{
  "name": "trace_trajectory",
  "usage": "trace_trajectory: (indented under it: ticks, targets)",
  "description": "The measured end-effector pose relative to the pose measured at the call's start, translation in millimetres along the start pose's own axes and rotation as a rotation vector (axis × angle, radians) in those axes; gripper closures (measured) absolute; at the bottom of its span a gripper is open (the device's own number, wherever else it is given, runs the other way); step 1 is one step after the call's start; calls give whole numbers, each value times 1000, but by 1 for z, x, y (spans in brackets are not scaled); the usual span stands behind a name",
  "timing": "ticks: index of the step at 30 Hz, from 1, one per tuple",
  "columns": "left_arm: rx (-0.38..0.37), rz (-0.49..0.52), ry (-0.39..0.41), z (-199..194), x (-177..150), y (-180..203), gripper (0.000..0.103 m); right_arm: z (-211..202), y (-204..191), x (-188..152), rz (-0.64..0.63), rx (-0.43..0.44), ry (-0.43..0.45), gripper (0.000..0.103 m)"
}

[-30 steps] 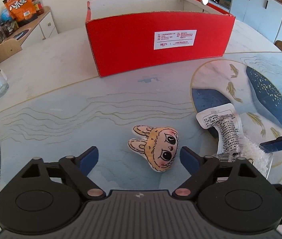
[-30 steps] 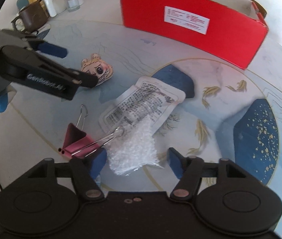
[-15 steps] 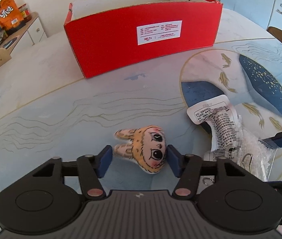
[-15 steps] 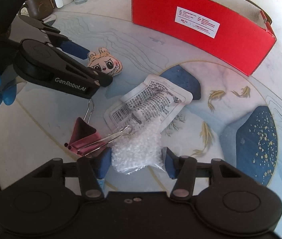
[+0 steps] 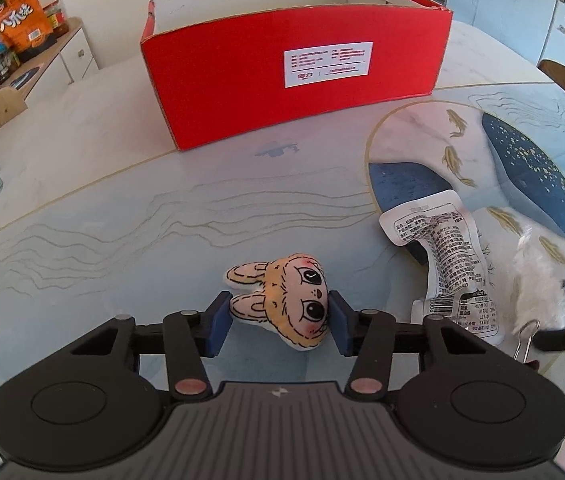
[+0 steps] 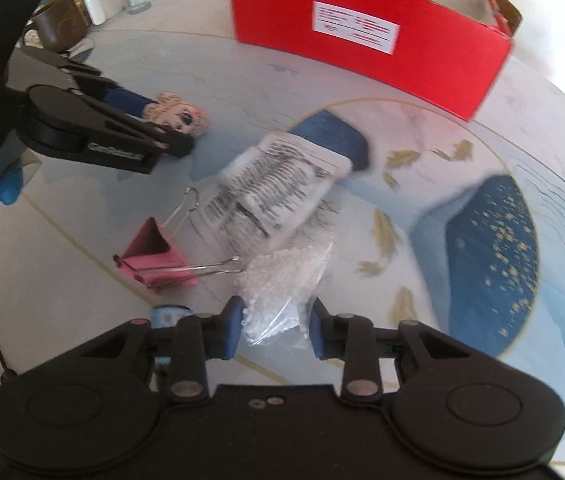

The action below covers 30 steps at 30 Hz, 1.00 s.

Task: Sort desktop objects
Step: 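Close left gripper on the rabbit-head plush while right gripper closes on the bead bag, then lift and carry the plush and the bead bag into the red box with both grippers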

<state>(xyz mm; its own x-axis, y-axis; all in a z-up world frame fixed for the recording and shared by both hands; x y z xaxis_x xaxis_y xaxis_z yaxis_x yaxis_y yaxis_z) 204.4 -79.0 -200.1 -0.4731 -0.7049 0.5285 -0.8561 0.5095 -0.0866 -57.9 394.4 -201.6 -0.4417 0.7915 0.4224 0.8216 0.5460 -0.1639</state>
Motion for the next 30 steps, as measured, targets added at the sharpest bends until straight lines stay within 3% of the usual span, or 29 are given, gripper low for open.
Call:
trace_trajectory:
  ticks: [6, 10, 30]
  targets:
    - [-8, -34, -1, -4, -3, -7, 54, -12, 19, -8, -19, -101, -1, 72]
    - [-16, -48, -3, -9, -3, -9, 54, -20, 32, -11, 20, -116, 9, 72]
    - [-135, -91, 24, -62, -1, 3, 54, -56, 57, -13, 228, -72, 102, 72]
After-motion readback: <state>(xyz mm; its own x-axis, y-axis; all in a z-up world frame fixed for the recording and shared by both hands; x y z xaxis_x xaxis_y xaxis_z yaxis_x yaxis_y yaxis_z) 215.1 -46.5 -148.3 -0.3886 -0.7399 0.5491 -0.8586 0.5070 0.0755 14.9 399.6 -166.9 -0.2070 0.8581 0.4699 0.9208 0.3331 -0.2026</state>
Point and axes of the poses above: each gripper's, at about its wrist camera, not at the fingertips, and z roughly the way its jaws point, y to its right, x to its top, the point moved 8 cm from there along z, roughly the way its jaws point
